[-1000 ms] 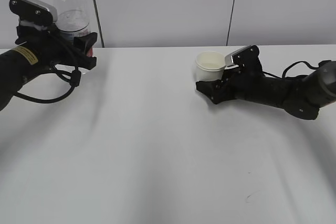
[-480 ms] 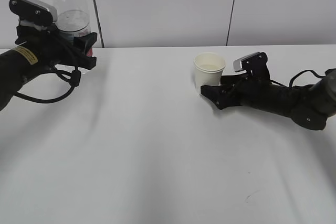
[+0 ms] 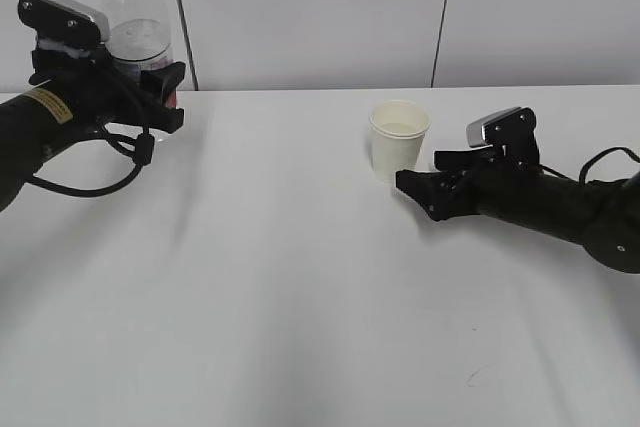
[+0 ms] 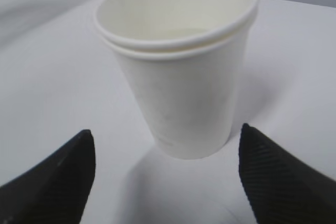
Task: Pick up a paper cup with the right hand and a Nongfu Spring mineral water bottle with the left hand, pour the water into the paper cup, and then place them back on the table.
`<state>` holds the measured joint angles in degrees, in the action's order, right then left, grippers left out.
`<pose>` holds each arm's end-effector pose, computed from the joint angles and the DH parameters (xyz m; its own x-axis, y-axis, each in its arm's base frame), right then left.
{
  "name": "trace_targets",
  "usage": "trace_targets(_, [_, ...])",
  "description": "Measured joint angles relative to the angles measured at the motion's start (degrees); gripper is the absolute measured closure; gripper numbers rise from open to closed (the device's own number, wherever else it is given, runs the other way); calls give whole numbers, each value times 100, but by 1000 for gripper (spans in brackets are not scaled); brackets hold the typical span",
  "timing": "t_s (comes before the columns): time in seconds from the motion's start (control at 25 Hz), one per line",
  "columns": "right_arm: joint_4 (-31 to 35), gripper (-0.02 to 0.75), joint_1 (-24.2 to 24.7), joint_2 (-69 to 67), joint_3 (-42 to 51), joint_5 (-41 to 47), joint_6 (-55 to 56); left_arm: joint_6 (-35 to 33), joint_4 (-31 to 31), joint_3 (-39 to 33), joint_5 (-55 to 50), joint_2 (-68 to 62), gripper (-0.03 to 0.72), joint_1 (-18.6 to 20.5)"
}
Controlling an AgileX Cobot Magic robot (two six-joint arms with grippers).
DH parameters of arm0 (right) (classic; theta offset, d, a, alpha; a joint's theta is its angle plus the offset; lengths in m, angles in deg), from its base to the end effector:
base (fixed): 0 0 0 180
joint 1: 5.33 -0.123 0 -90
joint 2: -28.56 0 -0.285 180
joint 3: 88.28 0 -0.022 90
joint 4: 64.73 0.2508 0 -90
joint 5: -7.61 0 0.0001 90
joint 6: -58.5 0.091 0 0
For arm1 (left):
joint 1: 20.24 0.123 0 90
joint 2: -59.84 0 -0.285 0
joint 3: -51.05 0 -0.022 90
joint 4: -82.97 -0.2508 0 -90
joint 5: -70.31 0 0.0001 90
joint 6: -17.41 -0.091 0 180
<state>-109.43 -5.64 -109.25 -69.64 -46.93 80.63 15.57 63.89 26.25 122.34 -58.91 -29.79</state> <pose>0.4006 0.0543 0.0658 -0.2910 -0.1118 -0.9502 -0.5819 0.8090 0.0830 0.3823 -0.0881 0.1793 0.0474 0.2266 -0.9728 0.4148 0.8815 0.2256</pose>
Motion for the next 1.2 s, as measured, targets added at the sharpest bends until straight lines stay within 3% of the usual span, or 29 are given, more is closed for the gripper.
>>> trace_targets(0.36, [507, 107, 0, 1408, 1156, -146, -64, 443, 446, 0, -73, 0, 294, -5])
trace_targets(0.68, [412, 111, 0, 2562, 1345, 47, -64, 751, 1125, 0, -231, -289, 294, -5])
trace_targets(1.2, [66, 119, 0, 3075, 1353, 353, 441, 860, 888, 0, 3, -952, 295, -5])
